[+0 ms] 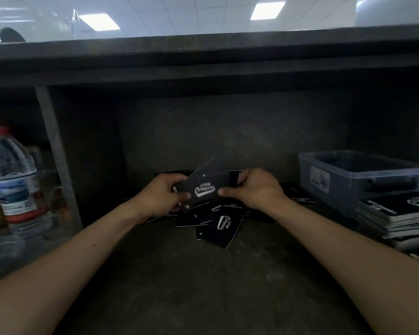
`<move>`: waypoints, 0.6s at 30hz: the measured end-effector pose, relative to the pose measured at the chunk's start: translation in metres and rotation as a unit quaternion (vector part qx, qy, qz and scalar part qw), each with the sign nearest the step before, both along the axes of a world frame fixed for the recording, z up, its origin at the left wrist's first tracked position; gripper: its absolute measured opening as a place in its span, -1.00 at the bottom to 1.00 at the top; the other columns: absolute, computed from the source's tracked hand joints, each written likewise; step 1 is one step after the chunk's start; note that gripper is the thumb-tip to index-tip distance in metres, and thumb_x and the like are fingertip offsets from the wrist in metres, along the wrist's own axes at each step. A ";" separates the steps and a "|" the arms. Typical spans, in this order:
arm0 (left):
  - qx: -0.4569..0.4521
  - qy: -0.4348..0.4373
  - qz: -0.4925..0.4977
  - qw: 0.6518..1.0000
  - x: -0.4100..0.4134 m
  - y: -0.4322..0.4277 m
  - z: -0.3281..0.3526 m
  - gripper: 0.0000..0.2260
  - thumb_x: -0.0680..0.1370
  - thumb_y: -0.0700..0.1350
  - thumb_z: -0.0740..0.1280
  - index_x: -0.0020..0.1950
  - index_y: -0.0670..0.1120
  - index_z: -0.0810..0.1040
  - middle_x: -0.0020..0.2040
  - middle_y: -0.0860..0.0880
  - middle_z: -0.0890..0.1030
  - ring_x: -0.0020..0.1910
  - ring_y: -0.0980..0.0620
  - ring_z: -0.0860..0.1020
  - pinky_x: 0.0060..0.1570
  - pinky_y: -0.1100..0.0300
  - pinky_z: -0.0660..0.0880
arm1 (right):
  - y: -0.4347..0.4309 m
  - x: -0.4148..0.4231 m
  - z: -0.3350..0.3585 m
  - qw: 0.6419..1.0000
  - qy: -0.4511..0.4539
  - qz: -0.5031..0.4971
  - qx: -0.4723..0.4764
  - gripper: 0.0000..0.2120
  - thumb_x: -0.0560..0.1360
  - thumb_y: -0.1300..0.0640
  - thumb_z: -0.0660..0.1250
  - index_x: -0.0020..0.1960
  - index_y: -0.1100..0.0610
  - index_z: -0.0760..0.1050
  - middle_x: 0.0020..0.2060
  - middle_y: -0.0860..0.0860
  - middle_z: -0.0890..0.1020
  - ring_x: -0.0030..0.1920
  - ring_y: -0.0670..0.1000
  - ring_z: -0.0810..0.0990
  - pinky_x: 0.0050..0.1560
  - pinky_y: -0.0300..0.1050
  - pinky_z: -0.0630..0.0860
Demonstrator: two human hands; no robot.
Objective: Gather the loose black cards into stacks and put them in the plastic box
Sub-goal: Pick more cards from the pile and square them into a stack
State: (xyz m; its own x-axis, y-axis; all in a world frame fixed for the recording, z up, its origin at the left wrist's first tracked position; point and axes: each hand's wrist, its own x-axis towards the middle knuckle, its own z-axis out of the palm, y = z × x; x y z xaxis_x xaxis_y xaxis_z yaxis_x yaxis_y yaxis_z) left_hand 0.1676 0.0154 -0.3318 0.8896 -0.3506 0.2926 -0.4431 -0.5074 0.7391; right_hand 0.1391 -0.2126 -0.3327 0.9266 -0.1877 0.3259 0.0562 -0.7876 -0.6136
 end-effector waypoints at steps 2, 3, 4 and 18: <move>0.005 -0.070 0.037 0.997 0.004 0.003 0.003 -0.77 0.57 -0.29 0.37 0.15 -0.03 0.61 -0.04 0.00 0.67 -0.18 0.12 0.62 -0.25 0.37 0.54 | 0.000 -0.011 0.011 0.995 0.068 -0.030 -0.072 -0.22 0.09 -0.61 0.34 -0.04 0.02 0.61 -0.09 -0.05 0.67 -0.10 -0.02 0.64 -0.07 -0.09 0.59; 0.029 -0.088 0.043 0.995 0.006 0.005 0.004 -0.77 0.57 -0.29 0.37 0.13 -0.01 0.62 -0.06 0.04 0.66 -0.18 0.16 0.60 -0.25 0.40 0.49 | 0.002 -0.015 0.013 0.988 0.110 -0.030 -0.100 -0.06 0.03 -0.67 0.28 0.11 0.00 0.60 0.04 -0.03 0.66 0.02 0.03 0.63 0.03 -0.05 0.58; 0.062 -0.090 0.040 0.993 0.007 0.006 0.004 -0.78 0.57 -0.28 0.37 0.12 0.00 0.63 -0.08 0.08 0.65 -0.20 0.21 0.58 -0.26 0.43 0.45 | 0.007 -0.020 0.012 0.979 0.148 -0.026 -0.137 0.06 -0.02 -0.69 0.26 0.25 -0.01 0.54 0.17 -0.01 0.62 0.13 0.07 0.60 0.12 -0.01 0.55; 0.019 -0.018 0.089 0.996 0.024 0.010 -0.011 -0.74 0.54 -0.38 0.27 0.09 -0.06 0.58 -0.15 0.00 0.63 -0.27 0.13 0.55 -0.35 0.28 0.44 | -0.016 -0.015 0.023 0.977 0.190 0.000 0.095 -0.58 0.34 0.12 0.61 0.11 0.22 0.57 -0.13 0.06 0.66 -0.18 -0.01 0.61 -0.23 -0.15 0.54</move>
